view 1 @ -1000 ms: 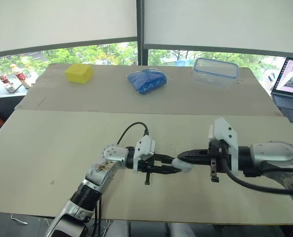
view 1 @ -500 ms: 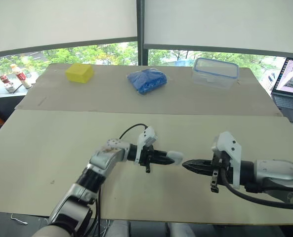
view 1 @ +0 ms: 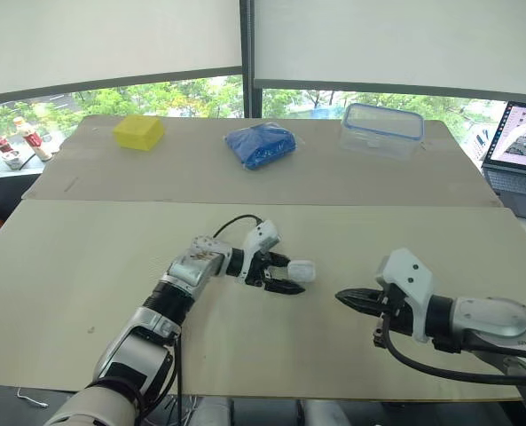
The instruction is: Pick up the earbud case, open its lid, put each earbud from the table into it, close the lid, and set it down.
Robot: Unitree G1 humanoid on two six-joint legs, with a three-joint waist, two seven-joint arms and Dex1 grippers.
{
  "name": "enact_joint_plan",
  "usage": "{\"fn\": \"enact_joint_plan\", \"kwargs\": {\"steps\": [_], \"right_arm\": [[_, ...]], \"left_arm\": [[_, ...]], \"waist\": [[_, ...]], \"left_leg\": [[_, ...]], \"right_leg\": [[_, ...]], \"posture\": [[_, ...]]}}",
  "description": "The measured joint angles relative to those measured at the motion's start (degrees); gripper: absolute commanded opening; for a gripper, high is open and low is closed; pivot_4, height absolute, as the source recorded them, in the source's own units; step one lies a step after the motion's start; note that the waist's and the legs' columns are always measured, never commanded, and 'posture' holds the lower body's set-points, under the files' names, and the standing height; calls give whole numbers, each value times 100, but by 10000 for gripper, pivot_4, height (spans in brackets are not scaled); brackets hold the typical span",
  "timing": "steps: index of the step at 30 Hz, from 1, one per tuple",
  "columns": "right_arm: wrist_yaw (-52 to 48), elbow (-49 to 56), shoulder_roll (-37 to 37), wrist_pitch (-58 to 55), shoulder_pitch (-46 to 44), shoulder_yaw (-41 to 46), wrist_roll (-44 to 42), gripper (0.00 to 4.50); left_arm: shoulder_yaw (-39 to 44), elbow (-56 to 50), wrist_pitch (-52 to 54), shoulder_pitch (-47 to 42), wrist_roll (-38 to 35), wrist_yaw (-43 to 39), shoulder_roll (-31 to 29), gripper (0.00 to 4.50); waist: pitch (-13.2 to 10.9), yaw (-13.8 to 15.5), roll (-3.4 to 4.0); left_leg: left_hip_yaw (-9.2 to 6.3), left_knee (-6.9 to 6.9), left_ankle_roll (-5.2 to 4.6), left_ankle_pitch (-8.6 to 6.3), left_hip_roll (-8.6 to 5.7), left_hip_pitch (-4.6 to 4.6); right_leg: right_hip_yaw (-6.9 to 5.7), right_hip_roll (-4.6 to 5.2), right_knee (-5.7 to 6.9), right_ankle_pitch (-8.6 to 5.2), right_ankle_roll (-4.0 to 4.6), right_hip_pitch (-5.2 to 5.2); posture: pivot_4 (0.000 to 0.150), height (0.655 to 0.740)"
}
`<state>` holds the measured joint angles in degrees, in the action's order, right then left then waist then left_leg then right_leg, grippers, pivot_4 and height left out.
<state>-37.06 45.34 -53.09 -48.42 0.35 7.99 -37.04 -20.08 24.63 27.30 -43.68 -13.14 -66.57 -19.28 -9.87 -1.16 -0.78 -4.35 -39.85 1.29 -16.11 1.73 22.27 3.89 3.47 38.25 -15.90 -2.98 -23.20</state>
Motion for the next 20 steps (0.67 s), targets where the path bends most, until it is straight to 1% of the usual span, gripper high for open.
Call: {"fn": "enact_joint_plan", "kwargs": {"steps": [1,3,6,7,8,9,10,11,12,16,17,20], "right_arm": [[-76,-21,-86,72,-4,-2,68,8487],[-290,-97,-276,255,-7,5,212,15112],[-595,-225,-478,507,-96,12,374,25402],[-744,-280,-574,625,-212,8,432,28786],[-860,-325,-658,727,-302,24,458,33309],[-1004,-395,-759,849,-425,43,505,36054],[-1125,-485,-838,946,-507,64,555,40544],[-1192,-569,-863,988,-566,60,589,42974],[-1316,-675,-877,1063,-679,26,617,44543],[-1884,-1013,-1138,1273,-815,-40,664,44543],[-2021,-1100,-1169,1338,-856,-36,663,44543],[-2213,-1287,-1188,1451,-933,-39,710,44543]], "left_arm": [[4,-139,-123,83,61,-30,-190,45000],[105,-503,-367,371,119,-180,-684,45000],[356,-1102,-593,820,58,-406,-1217,45000],[479,-1415,-620,1001,-65,-557,-1410,45000],[578,-1695,-629,1153,-195,-720,-1601,45000],[718,-2050,-605,1356,-369,-927,-1865,45000],[857,-2348,-560,1514,-525,-1068,-2079,45000],[947,-2541,-517,1600,-615,-1131,-2191,45000],[1084,-2860,-429,1795,-738,-1150,-2363,45000],[1420,-3831,-395,2612,-819,-971,-2796,45000],[1512,-4036,-516,2875,-762,-858,-2847,45000],[1671,-4213,-641,3065,-723,-606,-2849,45000]], "waist": [[0,-18,0],[0,-62,1],[-2,-36,3],[-5,-16,3],[-5,-7,3],[-5,-4,3],[-5,4,3],[-6,26,3],[-7,30,3],[-10,44,5],[-10,40,5],[-12,60,4]], "left_leg": [[0,1,0,0,1,0],[1,5,0,0,4,0],[1,2,1,0,5,4],[2,-1,1,0,5,6],[2,-1,1,0,5,4],[4,0,1,0,8,3],[4,1,0,0,9,1],[4,1,0,0,9,1],[3,0,0,0,11,3],[4,1,0,0,11,3],[5,1,0,0,11,2],[4,1,0,0,13,1]], "right_leg": [[1,-1,0,0,0,-2],[1,-2,-2,0,0,-4],[1,1,-3,0,0,-4],[1,2,-3,0,0,-4],[1,2,-4,0,0,-3],[1,2,-4,0,0,-3],[1,1,-4,0,0,-2],[-1,1,-4,0,0,-1],[-2,1,-4,0,0,-4],[-1,3,-11,0,1,1],[-1,3,-10,0,1,1],[-4,1,-3,2,4,0]], "posture": [[1500,6859],[1500,6859],[1500,6859],[1500,6859],[1500,6859],[1500,6859],[1500,6859],[1500,6859],[1500,6859],[1500,6859],[1500,6859],[1500,6859]]}}
